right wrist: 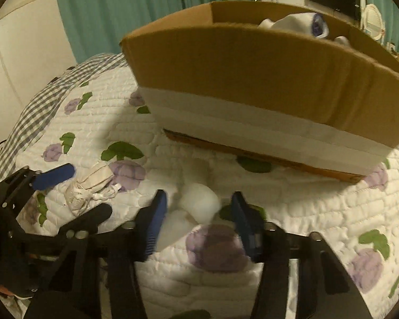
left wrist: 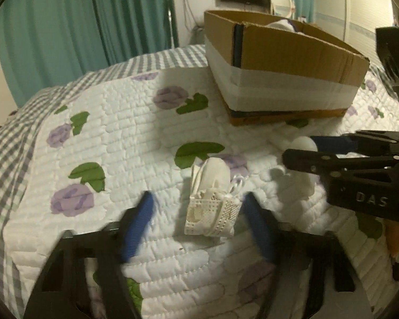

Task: Organize soft objects
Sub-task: 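Grasp the white mesh insert with the left gripper while the right gripper grasps the white sock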

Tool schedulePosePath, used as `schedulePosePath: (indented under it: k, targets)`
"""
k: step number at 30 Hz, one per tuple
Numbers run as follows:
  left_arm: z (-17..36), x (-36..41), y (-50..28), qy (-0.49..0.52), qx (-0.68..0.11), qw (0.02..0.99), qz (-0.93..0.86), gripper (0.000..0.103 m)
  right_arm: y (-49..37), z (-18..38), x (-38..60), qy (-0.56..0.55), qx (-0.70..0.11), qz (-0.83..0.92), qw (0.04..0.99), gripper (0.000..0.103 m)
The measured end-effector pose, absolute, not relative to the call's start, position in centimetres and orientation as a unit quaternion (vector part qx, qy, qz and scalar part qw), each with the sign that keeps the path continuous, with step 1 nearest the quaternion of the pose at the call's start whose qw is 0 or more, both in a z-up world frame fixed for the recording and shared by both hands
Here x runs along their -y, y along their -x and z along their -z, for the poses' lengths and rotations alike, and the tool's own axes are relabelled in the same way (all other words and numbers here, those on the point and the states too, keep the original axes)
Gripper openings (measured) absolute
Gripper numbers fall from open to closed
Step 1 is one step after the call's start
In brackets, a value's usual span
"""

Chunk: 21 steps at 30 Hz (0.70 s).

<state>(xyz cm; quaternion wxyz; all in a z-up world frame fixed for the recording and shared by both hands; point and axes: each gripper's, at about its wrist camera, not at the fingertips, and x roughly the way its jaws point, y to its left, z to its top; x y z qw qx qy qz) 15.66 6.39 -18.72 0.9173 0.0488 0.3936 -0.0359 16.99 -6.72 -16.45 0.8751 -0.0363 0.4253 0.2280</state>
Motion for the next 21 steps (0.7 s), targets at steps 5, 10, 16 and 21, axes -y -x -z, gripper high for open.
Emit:
schedulePosePath:
  k: [5, 10, 16, 21]
  targets:
    - [18.6, -6.5, -15.4, -0.044, -0.395, 0.916, 0.047, 0.032, -16.9, 16.4, 6.4, 0.045, -0.425, -0.228, 0.875, 0.033]
    - [18.0, -6.1, -14.4, -0.047, -0.394, 0.917, 0.049, 0.030, -16.1, 15.7, 7.2, 0.036, -0.417, -0.228, 0.879, 0.029]
    - [16.2, -5.4, -12.7, -0.044, -0.388, 0.919, 0.051, 0.030, -14.1, 14.4, 8.3, 0.034, -0.408, -0.225, 0.884, 0.027]
    - [14.1, -4.4, -10.6, -0.031, -0.382, 0.921, 0.066, 0.030, -11.5, 12.7, 9.0, 0.027, -0.398, -0.223, 0.890, 0.027]
